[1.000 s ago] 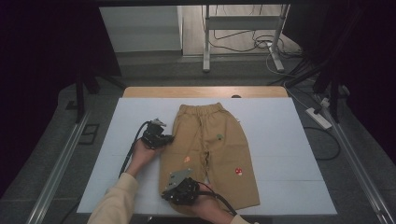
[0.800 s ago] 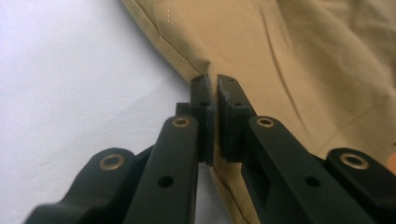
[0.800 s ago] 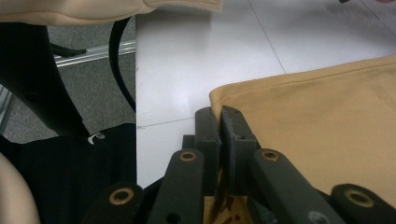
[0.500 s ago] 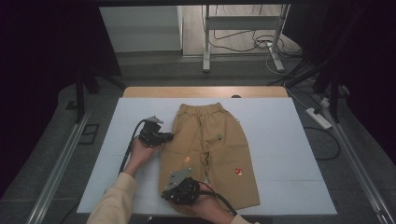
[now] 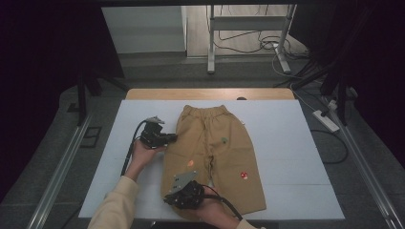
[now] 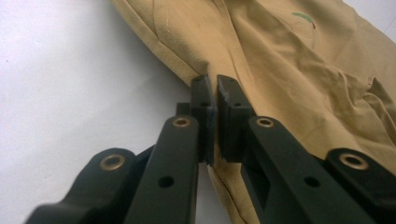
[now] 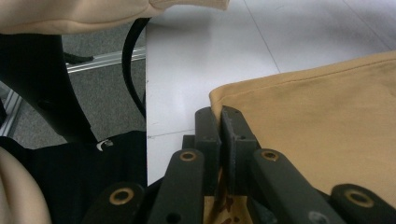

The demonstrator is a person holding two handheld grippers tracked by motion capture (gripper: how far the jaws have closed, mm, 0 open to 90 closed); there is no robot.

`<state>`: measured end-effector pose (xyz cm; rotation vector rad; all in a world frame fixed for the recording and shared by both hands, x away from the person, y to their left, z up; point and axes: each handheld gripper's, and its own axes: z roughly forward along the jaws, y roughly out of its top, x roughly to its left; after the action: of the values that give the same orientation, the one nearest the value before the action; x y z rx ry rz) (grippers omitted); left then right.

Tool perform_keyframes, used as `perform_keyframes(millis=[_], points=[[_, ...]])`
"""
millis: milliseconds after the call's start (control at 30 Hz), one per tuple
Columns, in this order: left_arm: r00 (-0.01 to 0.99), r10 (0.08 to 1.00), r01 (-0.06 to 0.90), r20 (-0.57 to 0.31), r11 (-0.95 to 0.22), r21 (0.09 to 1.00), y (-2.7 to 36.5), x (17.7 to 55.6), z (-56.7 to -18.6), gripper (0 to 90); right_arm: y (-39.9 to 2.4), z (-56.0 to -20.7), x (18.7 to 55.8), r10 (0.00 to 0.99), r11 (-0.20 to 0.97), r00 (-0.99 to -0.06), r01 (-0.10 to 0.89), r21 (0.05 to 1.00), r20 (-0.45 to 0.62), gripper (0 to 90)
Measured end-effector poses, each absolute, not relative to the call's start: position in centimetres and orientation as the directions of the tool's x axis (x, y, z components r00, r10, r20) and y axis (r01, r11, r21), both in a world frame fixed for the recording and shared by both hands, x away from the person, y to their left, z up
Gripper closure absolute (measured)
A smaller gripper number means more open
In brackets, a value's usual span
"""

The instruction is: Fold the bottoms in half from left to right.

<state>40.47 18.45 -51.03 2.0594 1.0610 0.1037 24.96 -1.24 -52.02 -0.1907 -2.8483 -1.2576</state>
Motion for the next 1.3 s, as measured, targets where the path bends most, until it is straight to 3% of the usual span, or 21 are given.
perform_keyframes(millis=[1300], points=[[0.648,0.697,0.624,-0.307,-0.253,0.740,20.8,39.5,-47.6,86.3,-0.9,-49.7,24.6,0.066,0.606,-0.997,0.066,0.792,0.033,86.1]])
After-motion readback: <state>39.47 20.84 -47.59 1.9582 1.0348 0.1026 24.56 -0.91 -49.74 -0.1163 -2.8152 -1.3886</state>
